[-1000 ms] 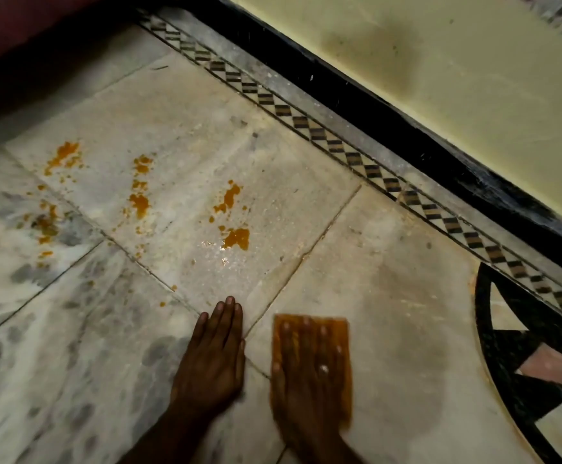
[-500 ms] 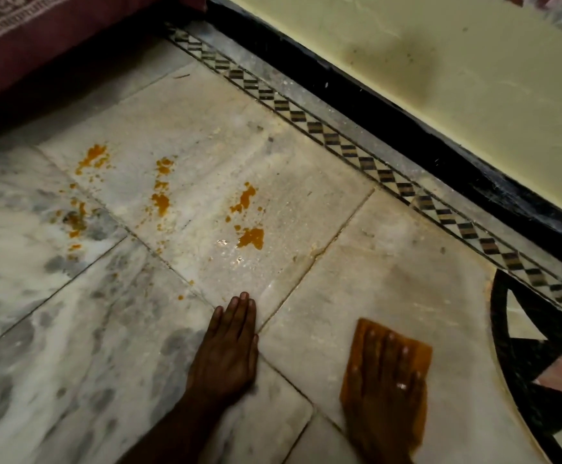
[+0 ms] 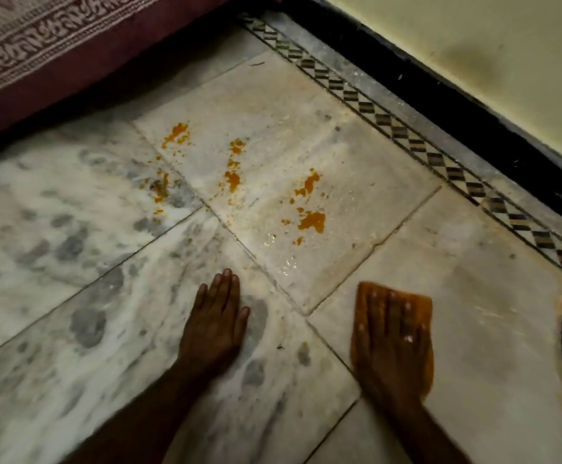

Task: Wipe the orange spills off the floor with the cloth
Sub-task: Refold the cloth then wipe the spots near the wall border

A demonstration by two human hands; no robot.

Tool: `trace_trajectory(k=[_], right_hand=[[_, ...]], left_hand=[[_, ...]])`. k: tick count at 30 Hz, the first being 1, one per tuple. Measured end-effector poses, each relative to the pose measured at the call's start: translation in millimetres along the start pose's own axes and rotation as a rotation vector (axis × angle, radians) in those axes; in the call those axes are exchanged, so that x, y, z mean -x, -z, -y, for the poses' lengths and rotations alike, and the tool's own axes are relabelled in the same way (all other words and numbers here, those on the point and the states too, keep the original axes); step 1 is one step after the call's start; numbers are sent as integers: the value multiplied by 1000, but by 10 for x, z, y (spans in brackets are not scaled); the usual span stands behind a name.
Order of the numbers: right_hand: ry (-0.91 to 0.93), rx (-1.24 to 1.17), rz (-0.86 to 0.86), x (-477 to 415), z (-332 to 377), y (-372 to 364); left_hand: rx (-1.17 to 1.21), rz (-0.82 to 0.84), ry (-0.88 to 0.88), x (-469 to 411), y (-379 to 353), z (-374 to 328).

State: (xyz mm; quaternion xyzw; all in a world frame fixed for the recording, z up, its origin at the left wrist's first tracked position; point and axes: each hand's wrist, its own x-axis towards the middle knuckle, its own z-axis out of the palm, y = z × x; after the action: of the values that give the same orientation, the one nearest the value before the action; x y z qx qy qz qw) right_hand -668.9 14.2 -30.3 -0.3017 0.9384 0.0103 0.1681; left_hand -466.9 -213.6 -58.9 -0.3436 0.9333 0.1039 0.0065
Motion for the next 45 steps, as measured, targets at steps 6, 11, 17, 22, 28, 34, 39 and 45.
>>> trace_trajectory(k=[6, 11, 17, 22, 28, 34, 39, 45], right_hand=[[500, 5, -89, 907, 884, -406], [604, 46, -101, -130, 1106, -226], [192, 25, -67, -151, 551, -152], [492, 73, -148, 702, 907, -476], [750, 51, -153, -292, 1575, -283], [390, 61, -129, -556, 1183, -173], [493, 99, -187, 50, 1157, -344], [890, 156, -151, -886, 1872, -208]], left_hand=[[12, 17, -17, 29, -79, 89], [59, -5, 26, 19, -64, 98], [48, 1, 43, 10, -33, 94], [62, -56, 89, -118, 1, 159], [49, -87, 215, -245, -30, 393], [53, -90, 244, -241, 13, 358], [38, -115, 249, -240, 5, 309], [17, -157, 227, -237, -32, 347]])
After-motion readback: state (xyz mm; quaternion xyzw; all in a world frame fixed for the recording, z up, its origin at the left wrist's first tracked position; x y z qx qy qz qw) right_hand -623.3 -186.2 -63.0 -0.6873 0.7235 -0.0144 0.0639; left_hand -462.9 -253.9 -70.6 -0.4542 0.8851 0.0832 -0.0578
